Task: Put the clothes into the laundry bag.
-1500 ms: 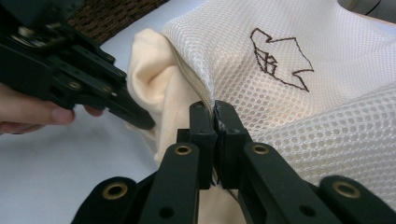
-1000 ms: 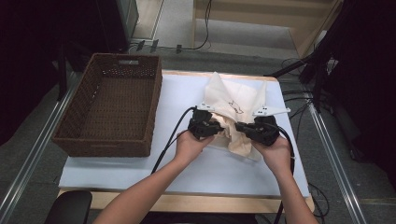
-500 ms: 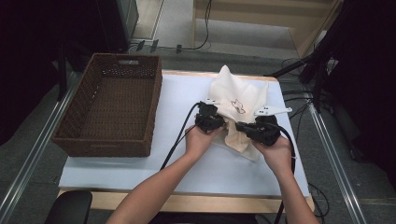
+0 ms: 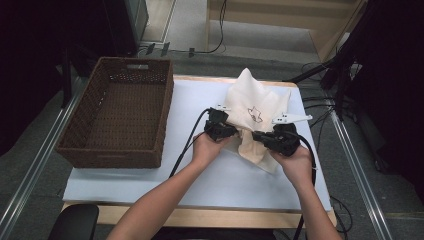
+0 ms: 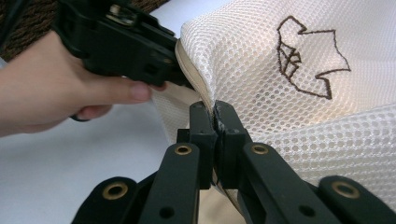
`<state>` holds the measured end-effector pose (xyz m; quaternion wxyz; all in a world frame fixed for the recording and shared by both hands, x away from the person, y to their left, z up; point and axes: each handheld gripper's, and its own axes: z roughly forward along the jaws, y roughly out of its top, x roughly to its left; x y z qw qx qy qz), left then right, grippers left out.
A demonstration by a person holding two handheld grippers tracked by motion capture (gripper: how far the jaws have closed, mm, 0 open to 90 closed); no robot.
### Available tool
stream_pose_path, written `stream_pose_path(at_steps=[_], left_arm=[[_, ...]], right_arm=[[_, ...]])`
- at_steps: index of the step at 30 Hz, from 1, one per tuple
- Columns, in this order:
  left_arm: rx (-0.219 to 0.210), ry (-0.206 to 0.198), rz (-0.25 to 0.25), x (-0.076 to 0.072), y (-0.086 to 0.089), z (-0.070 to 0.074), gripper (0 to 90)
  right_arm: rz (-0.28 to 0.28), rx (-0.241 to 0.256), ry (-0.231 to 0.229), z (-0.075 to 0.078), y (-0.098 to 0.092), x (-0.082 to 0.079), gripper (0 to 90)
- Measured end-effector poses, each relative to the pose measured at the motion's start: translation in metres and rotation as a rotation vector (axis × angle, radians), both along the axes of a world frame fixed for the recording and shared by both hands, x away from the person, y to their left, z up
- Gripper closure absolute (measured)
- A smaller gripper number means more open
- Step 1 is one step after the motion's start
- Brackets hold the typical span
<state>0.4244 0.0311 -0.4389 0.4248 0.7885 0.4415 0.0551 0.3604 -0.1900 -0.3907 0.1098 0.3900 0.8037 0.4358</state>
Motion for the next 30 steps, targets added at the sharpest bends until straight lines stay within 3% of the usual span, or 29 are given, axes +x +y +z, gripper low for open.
stream_pose_path(at_steps=[2, 5, 11, 15, 18, 22, 26, 30], left_arm=[[0.001, 0.013, -0.027, -0.005, 0.004, 0.004, 70.3], [0.025, -0.008, -0.070, -0.016, 0.010, 0.011, 68.1], [0.022, -0.034, -0.124, -0.037, 0.017, 0.022, 67.0], [0.009, -0.030, -0.168, -0.050, 0.016, 0.025, 72.4], [0.007, -0.050, -0.213, -0.057, 0.010, 0.025, 78.7], [0.014, -0.055, -0.246, -0.059, -0.003, 0.019, 88.9], [0.047, -0.067, -0.253, -0.052, -0.018, 0.010, 90.0], [0.068, -0.095, -0.195, -0.037, -0.030, 0.000, 90.0]], right_arm=[[0.000, 0.000, -0.005, 0.000, 0.000, 0.000, 88.9], [-0.002, -0.002, -0.006, 0.000, 0.000, 0.000, 88.9], [-0.004, -0.003, -0.009, 0.000, 0.001, 0.000, 88.8], [-0.009, -0.001, -0.009, 0.000, 0.001, 0.001, 88.9], [-0.009, -0.003, -0.009, 0.001, 0.001, 0.000, 88.8], [-0.011, -0.003, -0.009, 0.001, 0.001, 0.000, 88.8], [-0.013, 0.004, -0.003, 0.001, 0.001, 0.000, 88.9], [-0.012, 0.004, -0.007, 0.001, 0.001, 0.000, 88.8]])
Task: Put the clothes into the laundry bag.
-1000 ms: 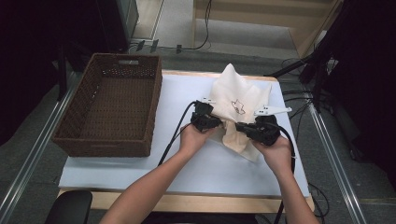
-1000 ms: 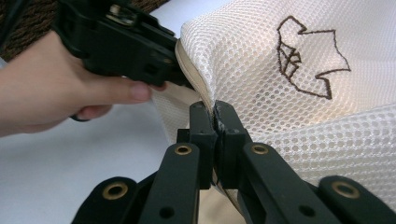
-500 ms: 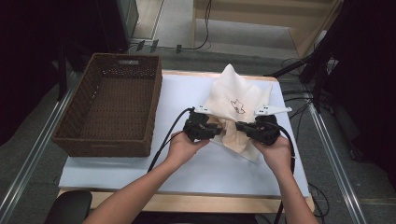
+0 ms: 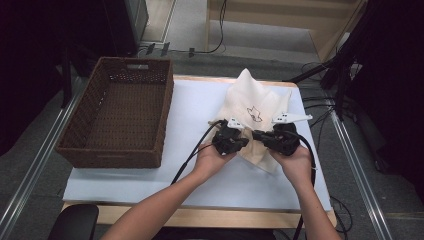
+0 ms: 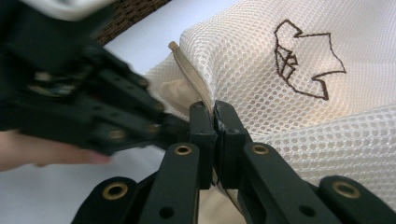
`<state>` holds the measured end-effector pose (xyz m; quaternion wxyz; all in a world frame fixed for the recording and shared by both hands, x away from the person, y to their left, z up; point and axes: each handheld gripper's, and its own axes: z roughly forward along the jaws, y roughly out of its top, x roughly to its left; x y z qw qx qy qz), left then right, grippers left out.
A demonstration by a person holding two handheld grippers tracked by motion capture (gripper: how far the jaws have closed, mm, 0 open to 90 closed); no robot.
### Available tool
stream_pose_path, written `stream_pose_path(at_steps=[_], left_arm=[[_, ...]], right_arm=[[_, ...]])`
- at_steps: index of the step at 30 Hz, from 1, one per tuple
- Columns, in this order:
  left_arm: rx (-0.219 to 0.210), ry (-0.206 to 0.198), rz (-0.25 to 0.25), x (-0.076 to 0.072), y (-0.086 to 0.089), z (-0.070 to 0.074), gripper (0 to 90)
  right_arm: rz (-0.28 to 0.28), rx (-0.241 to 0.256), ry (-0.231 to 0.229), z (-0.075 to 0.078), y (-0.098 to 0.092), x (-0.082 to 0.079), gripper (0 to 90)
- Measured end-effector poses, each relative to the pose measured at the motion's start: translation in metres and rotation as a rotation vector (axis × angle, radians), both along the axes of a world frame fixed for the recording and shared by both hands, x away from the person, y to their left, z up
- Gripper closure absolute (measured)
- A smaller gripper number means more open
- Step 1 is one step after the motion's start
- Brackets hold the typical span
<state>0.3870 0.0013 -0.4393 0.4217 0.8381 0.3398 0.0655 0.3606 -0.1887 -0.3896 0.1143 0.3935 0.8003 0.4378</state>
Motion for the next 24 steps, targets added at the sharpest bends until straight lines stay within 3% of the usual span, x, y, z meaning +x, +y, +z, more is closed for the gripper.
stream_pose_path(at_steps=[4, 8, 13, 24], left_arm=[[0.014, -0.034, 0.032, 0.012, -0.005, -0.005, 90.0], [-0.006, -0.044, 0.081, 0.022, -0.010, -0.006, 90.0], [-0.048, -0.021, 0.138, 0.034, -0.013, -0.008, 90.0], [-0.060, -0.028, 0.205, 0.052, -0.012, -0.016, 90.0]], right_arm=[[0.004, 0.002, 0.005, -0.001, -0.001, 0.001, 88.9], [0.002, 0.003, 0.010, -0.002, 0.000, 0.002, 88.9], [0.000, -0.001, 0.017, -0.003, 0.000, 0.003, 89.0], [-0.006, -0.001, 0.033, -0.007, -0.002, 0.008, 89.4]])
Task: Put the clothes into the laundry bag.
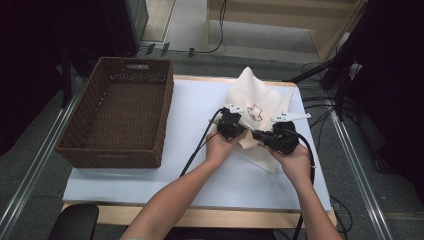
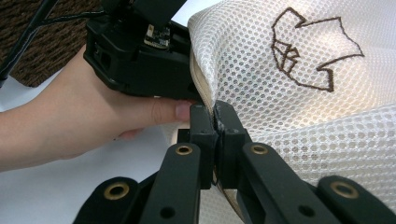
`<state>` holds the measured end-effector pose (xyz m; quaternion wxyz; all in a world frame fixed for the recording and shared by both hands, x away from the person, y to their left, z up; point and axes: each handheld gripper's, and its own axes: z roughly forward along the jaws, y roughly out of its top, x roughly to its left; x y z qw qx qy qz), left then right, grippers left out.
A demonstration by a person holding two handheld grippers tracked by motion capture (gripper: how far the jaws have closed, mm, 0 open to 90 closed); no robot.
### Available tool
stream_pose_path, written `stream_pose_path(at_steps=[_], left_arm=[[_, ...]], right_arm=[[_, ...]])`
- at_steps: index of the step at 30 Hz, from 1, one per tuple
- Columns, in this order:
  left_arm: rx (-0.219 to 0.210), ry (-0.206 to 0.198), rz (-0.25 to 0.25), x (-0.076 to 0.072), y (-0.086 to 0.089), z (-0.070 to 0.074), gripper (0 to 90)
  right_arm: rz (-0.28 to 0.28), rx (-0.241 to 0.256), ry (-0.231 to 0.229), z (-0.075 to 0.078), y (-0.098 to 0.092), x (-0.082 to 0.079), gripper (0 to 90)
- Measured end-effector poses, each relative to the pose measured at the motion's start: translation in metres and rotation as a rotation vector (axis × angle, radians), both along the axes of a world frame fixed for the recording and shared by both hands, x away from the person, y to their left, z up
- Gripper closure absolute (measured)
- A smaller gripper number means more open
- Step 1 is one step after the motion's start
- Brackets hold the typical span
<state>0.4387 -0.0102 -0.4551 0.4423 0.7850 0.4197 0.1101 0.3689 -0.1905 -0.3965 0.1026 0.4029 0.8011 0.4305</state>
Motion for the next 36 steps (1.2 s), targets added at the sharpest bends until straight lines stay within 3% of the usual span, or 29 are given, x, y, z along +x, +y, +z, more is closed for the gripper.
stream_pose_path(at_steps=[6, 9, 13, 19, 24, 30, 35, 36], left_arm=[[0.032, 0.023, -0.029, 0.006, 0.001, 0.001, 90.0], [0.019, 0.051, -0.066, 0.005, 0.005, 0.006, 88.0], [0.039, 0.047, -0.125, -0.005, 0.011, 0.016, 86.1], [-0.010, 0.067, -0.171, -0.022, 0.025, 0.029, 81.4], [-0.017, 0.061, -0.212, -0.042, 0.030, 0.032, 77.6], [0.008, 0.078, -0.280, -0.065, 0.024, 0.025, 62.7], [0.006, 0.103, -0.294, -0.073, 0.015, 0.011, 47.5], [0.022, 0.101, -0.296, -0.073, 0.013, 0.009, 45.1]], right_arm=[[-0.012, 0.004, 0.004, 0.000, -0.002, 0.001, 89.9], [-0.016, 0.004, 0.005, -0.001, -0.003, 0.002, 89.8], [-0.019, 0.006, 0.000, -0.001, -0.004, 0.002, 89.8], [-0.025, 0.008, -0.001, 0.000, -0.004, 0.002, 89.7], [-0.024, 0.007, 0.000, 0.000, -0.004, 0.002, 89.6], [-0.025, 0.007, 0.002, 0.000, -0.005, 0.002, 89.5], [-0.025, 0.007, 0.002, 0.000, -0.005, 0.002, 89.4], [-0.025, 0.007, 0.002, 0.000, -0.005, 0.002, 89.4]])
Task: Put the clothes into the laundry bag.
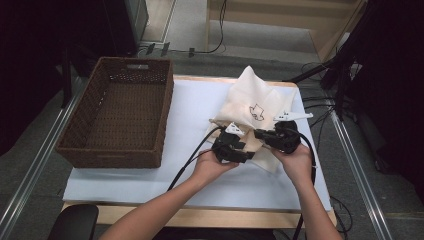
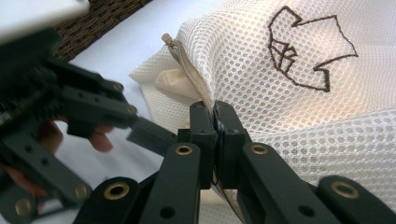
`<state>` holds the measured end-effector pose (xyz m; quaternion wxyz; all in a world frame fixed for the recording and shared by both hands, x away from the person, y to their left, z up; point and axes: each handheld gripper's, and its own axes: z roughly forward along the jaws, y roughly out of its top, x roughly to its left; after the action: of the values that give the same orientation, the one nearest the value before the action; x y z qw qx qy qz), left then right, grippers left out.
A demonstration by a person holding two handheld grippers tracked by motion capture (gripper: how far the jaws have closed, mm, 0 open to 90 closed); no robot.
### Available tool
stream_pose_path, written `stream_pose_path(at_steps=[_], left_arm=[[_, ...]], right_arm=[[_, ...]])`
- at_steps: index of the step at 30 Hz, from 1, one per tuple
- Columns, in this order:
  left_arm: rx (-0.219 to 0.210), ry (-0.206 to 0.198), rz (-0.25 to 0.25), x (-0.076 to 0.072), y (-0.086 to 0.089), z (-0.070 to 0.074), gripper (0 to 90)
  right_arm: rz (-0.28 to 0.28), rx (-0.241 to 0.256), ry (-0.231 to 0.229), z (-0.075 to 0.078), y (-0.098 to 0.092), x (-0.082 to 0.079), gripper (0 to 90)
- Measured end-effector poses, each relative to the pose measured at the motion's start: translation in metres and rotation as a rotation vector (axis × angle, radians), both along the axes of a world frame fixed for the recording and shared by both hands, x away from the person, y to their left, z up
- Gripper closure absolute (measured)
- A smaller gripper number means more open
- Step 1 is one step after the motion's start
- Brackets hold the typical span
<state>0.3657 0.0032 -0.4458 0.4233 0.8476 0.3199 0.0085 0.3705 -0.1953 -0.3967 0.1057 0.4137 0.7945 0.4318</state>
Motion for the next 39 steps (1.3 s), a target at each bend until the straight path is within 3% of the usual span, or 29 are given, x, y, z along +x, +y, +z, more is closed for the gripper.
stream_pose_path(at_steps=[6, 10, 12, 13, 16, 19, 21, 22, 26, 30, 33, 39], left_arm=[[0.049, -0.022, 0.047, 0.006, -0.013, -0.015, 39.4], [0.087, -0.024, 0.073, 0.015, -0.018, -0.027, 41.3], [0.083, -0.048, 0.079, 0.015, -0.019, -0.029, 47.1], [0.091, -0.073, 0.087, 0.015, -0.020, -0.030, 52.6], [0.105, -0.099, 0.098, 0.017, -0.019, -0.032, 69.5], [0.109, -0.070, 0.107, 0.024, -0.017, -0.030, 81.8], [0.091, -0.020, 0.125, 0.029, -0.013, -0.027, 83.6], [0.076, -0.016, 0.137, 0.030, -0.010, -0.025, 84.0], [0.014, -0.051, 0.199, 0.038, 0.004, -0.006, 84.4], [0.010, -0.089, 0.234, 0.048, 0.007, 0.006, 84.3], [0.015, -0.083, 0.248, 0.055, 0.007, 0.003, 84.2], [0.045, -0.077, 0.226, 0.062, -0.005, -0.012, 83.7]], right_arm=[[0.000, 0.001, 0.003, 0.000, 0.000, 0.000, 89.3], [-0.001, 0.001, 0.003, 0.000, 0.000, 0.000, 89.3], [0.000, 0.002, 0.003, 0.000, 0.000, 0.000, 89.3], [-0.001, 0.003, 0.005, 0.000, -0.001, 0.000, 89.3], [0.000, 0.004, 0.004, -0.001, 0.000, 0.001, 89.3], [0.000, 0.002, 0.003, 0.000, 0.000, 0.000, 89.4], [-0.001, 0.004, 0.004, 0.000, 0.000, 0.000, 89.3], [-0.001, 0.004, 0.004, 0.000, 0.000, 0.000, 89.3], [-0.002, 0.014, 0.006, 0.001, -0.001, 0.000, 89.3], [0.000, 0.016, 0.001, 0.001, 0.002, 0.000, 89.3], [0.001, 0.016, -0.002, 0.001, 0.002, 0.000, 89.3], [-0.001, 0.019, 0.022, -0.003, 0.004, 0.004, 89.3]])
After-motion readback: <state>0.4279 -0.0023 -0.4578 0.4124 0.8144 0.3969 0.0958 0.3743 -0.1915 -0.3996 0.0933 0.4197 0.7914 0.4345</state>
